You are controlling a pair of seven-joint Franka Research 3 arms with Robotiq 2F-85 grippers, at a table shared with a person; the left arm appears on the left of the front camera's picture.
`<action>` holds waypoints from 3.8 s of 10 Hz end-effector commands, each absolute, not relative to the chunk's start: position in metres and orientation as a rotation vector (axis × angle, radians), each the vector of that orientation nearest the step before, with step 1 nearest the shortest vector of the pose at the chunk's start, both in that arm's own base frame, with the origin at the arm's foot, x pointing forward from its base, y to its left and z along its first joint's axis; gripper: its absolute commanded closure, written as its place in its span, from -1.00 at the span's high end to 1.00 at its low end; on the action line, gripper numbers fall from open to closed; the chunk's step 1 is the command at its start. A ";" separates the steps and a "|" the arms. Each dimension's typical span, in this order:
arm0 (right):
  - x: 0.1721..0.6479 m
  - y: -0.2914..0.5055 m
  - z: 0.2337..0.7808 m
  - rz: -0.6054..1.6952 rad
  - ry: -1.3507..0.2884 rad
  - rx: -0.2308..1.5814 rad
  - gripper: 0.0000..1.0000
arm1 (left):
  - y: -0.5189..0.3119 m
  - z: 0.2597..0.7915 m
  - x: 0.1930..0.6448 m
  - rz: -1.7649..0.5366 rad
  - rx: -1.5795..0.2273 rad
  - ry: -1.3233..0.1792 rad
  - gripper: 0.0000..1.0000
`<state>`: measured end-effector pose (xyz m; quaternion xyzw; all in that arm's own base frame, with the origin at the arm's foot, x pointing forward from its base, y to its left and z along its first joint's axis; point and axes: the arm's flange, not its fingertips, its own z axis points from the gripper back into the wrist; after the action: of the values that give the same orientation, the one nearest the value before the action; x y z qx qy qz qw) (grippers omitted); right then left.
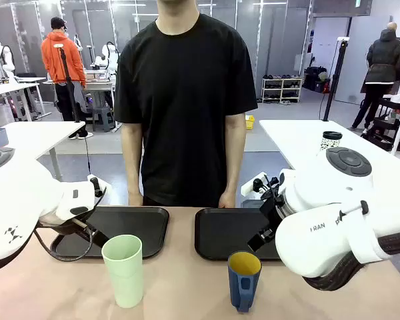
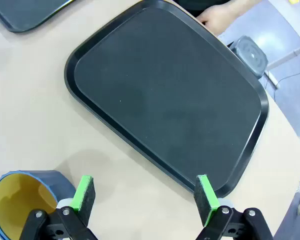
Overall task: Sort and store the cups by type.
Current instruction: Pick up the Reusable plastic cup.
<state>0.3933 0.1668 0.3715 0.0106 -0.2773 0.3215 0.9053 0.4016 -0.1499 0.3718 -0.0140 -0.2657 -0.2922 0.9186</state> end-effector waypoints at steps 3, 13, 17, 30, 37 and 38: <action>0.393 0.167 0.372 0.664 -0.573 0.022 1.00 | -0.150 0.372 0.402 -0.601 -0.029 -0.546 1.00; 0.393 0.167 0.372 0.664 -0.573 0.022 1.00 | -0.150 0.372 0.402 -0.601 -0.029 -0.546 1.00; 0.393 0.167 0.372 0.664 -0.573 0.022 1.00 | -0.150 0.372 0.402 -0.601 -0.029 -0.546 1.00; 0.366 0.206 0.525 0.479 -0.728 -0.217 1.00 | -0.183 0.483 0.370 -0.560 -0.007 -0.824 1.00; 0.348 0.194 0.517 0.535 -0.769 -0.283 1.00 | -0.183 0.488 0.354 -0.628 0.024 -0.854 1.00; 0.358 0.175 0.510 0.561 -0.752 -0.265 1.00 | -0.167 0.484 0.363 -0.621 0.040 -0.846 1.00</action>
<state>0.3498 0.1918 0.5185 -0.1263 -0.3534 0.2675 0.8875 0.3762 -0.1895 0.4996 0.0021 -0.4094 -0.2997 0.8617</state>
